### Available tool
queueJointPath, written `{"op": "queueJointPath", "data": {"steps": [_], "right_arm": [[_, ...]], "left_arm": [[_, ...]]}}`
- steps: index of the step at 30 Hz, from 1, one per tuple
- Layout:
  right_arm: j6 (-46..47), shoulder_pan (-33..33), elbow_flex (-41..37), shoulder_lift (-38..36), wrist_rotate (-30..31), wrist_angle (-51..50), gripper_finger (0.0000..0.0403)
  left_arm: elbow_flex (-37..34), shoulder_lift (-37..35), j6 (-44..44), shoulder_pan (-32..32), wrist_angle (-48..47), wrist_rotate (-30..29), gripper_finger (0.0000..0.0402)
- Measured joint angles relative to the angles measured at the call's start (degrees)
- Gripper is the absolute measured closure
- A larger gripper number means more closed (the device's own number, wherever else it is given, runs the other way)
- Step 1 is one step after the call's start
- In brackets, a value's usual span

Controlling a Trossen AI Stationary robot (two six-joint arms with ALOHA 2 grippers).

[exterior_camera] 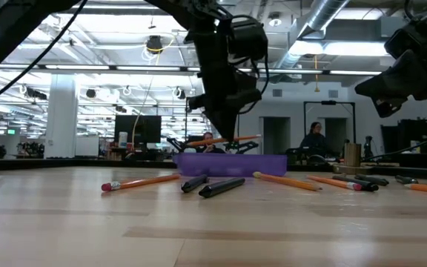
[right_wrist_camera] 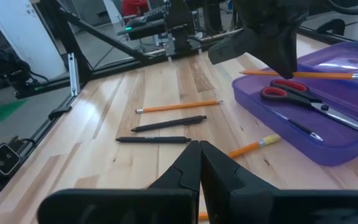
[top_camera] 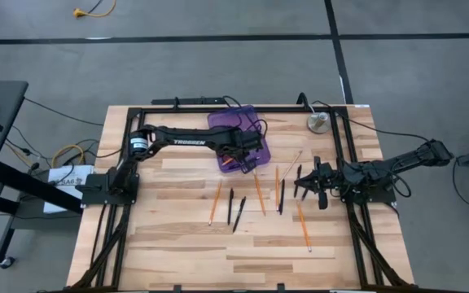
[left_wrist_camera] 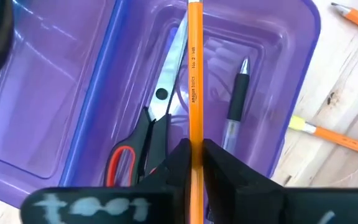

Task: Pick & place school supplies into a supply box
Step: Put the yellow pencil into the purple supply box

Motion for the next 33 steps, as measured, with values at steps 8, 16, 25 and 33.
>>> {"op": "queueJointPath", "data": {"steps": [8, 16, 25, 33], "right_arm": [[0.00, 0.00, 0.00, 0.00, -0.28, -0.09, 0.0403], [0.00, 0.00, 0.00, 0.00, -0.28, -0.09, 0.0403], [0.00, 0.00, 0.00, 0.02, -0.28, -0.09, 0.0403], [0.02, 0.00, 0.00, 0.00, -0.46, -0.42, 0.0403]], "left_arm": [[0.00, 0.00, -0.16, 0.04, 0.00, -0.09, 0.0372], [0.00, -0.02, -0.22, 0.00, 0.05, -0.09, 0.0293], [0.75, -0.90, -0.91, -0.03, -3.20, 3.08, 0.0242], [7.92, -3.19, -2.95, -3.55, -11.66, 2.68, 0.0239]]}}
